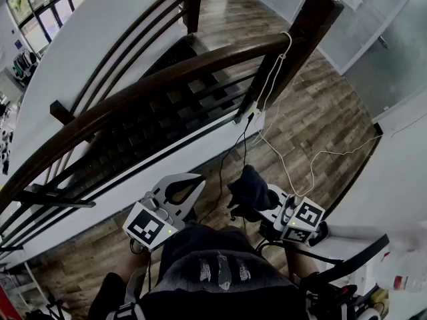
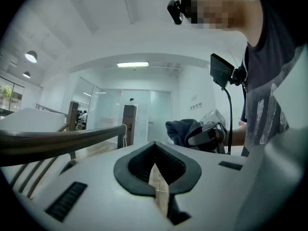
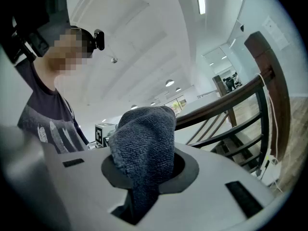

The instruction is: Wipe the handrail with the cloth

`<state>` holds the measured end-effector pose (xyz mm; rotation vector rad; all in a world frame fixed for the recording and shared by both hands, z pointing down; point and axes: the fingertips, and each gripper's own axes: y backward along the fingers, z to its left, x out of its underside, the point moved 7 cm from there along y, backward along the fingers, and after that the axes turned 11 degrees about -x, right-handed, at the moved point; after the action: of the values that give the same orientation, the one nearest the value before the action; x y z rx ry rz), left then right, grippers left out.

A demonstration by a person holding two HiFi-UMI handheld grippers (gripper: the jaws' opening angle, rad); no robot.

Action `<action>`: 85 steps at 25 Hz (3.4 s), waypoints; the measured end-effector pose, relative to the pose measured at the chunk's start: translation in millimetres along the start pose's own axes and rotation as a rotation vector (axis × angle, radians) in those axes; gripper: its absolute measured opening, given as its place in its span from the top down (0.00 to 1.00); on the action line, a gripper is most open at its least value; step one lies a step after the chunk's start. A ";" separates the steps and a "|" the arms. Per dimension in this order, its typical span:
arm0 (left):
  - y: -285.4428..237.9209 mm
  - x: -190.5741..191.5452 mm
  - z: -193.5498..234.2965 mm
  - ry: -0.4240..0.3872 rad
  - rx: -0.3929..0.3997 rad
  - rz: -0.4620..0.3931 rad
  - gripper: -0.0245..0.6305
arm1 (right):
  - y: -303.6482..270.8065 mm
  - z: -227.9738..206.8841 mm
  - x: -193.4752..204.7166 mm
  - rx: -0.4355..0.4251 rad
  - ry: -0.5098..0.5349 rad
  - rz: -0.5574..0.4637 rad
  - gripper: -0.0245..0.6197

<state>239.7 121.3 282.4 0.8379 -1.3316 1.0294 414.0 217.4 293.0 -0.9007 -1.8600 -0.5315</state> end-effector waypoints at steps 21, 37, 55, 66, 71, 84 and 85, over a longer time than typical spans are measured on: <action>-137.8 5.1 83.3 0.051 -0.348 0.162 0.95 | 10.5 -458.3 -267.9 0.489 0.471 0.174 0.86; -39.8 57.1 105.5 0.088 -0.558 0.215 0.95 | -109.0 -454.1 -218.2 0.579 0.489 0.350 0.86; 288.8 68.9 167.3 0.145 -0.764 0.218 0.95 | -479.4 -83.8 -65.7 0.171 0.725 0.586 0.86; 440.0 88.7 186.7 0.105 -0.875 0.208 0.95 | -585.8 50.7 5.1 0.013 0.700 0.612 0.86; 545.9 98.5 193.6 0.148 -0.813 0.105 0.95 | -633.4 110.3 29.3 0.072 0.713 0.593 0.86; 678.0 119.3 199.7 0.236 -0.726 0.138 0.95 | -789.3 265.3 100.3 -0.036 0.783 0.662 0.86; 681.5 114.6 200.1 0.246 -0.736 0.128 0.95 | -799.8 276.8 104.7 -0.082 0.798 0.672 0.86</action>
<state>-472.8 186.2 358.1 0.0713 -1.4145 0.6272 -392.4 -59.7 284.8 -1.0883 -0.7610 -0.4448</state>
